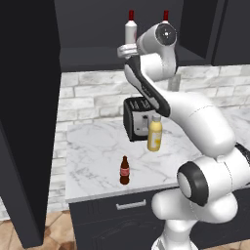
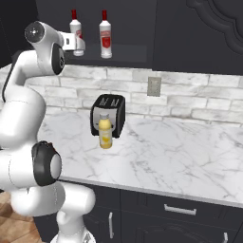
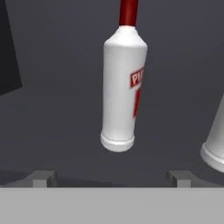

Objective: Sort all alcoholic drinks to one cabinet, and non-alcoholic drinks to the other.

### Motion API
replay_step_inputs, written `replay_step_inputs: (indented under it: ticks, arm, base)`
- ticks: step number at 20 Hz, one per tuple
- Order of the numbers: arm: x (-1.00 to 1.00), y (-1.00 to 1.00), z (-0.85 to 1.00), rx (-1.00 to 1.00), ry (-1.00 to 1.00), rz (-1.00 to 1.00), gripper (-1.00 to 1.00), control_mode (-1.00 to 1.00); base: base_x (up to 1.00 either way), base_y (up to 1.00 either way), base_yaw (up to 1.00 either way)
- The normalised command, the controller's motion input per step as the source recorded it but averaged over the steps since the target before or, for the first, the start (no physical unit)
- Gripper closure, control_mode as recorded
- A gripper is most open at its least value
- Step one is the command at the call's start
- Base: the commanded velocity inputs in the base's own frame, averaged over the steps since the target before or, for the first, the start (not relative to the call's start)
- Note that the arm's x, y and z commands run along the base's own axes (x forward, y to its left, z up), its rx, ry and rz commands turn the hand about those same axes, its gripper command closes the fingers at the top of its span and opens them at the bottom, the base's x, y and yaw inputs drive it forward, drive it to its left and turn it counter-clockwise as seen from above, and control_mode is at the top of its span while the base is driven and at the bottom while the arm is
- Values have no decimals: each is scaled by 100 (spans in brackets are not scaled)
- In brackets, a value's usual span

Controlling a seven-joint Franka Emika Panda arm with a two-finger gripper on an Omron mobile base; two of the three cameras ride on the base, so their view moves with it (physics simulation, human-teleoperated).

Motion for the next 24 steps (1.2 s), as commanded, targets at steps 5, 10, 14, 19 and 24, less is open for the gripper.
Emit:
replay_step_inputs:
  ticks: [5, 10, 14, 19, 24]
  arm:
    - [-32, -6, -22, 2, -2, 0, -100, -100]
    - [-47, -3, -21, 5, 0, 0, -100, -100]
    - [-46, -2, -15, 4, 0, 0, -100, -100]
    - [-47, 0, -15, 4, 0, 0, -100, -100]
    - [-38, 0, -20, 2, 3, 1, -100, -100]
  base:
    - [0, 0, 0]
    - [0, 0, 0]
    - [0, 0, 0]
    - [0, 0, 0]
    - [0, 0, 0]
